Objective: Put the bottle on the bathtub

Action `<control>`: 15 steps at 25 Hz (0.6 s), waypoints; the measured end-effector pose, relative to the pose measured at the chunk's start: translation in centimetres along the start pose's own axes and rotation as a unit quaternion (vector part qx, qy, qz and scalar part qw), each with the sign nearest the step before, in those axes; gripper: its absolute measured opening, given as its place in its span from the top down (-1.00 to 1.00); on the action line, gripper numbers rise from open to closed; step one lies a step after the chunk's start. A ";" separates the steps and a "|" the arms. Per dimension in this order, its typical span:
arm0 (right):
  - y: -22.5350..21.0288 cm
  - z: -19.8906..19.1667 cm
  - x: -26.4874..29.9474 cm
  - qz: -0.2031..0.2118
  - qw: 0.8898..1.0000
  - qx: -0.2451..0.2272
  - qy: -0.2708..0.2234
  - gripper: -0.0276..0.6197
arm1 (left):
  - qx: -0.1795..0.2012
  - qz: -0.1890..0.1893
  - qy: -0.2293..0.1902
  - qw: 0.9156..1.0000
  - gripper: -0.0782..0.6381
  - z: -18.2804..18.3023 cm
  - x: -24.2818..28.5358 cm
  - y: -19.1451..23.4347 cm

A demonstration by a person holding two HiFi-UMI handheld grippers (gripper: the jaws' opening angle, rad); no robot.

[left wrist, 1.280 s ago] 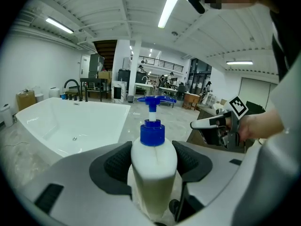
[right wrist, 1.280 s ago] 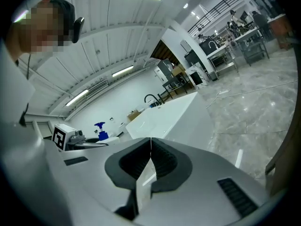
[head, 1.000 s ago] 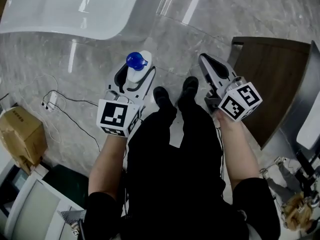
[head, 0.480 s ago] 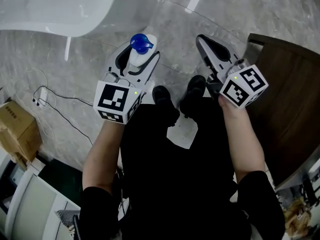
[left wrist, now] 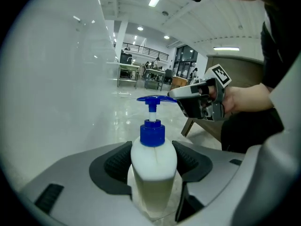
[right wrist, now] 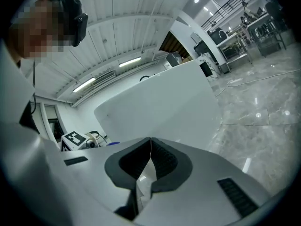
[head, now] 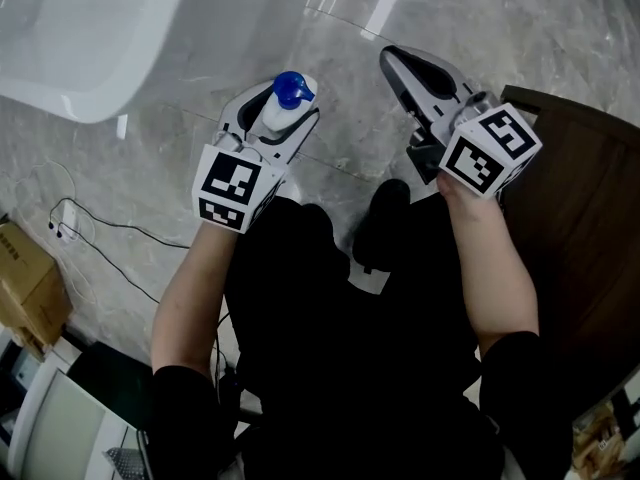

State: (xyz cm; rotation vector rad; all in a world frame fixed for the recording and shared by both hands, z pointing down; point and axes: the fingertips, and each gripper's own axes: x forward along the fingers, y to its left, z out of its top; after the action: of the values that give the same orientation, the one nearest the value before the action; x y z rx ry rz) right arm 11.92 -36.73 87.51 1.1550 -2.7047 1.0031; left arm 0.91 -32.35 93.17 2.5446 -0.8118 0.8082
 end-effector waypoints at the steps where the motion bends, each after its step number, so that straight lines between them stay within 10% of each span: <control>1: -0.4 -0.3 0.3 0.005 1.000 0.000 0.000 0.82 | 0.004 -0.007 0.001 1.000 0.02 -0.5 0.7 0.2; 15: -3.3 -1.9 2.1 0.023 0.992 -0.123 0.034 0.82 | 0.077 -0.087 0.022 0.993 0.02 -7.7 10.3 0.6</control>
State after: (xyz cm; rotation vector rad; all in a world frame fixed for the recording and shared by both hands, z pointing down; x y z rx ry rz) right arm 12.15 -38.66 91.38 1.0007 -2.7166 0.6738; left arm 4.25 -33.40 105.57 2.6759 -0.5225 0.8988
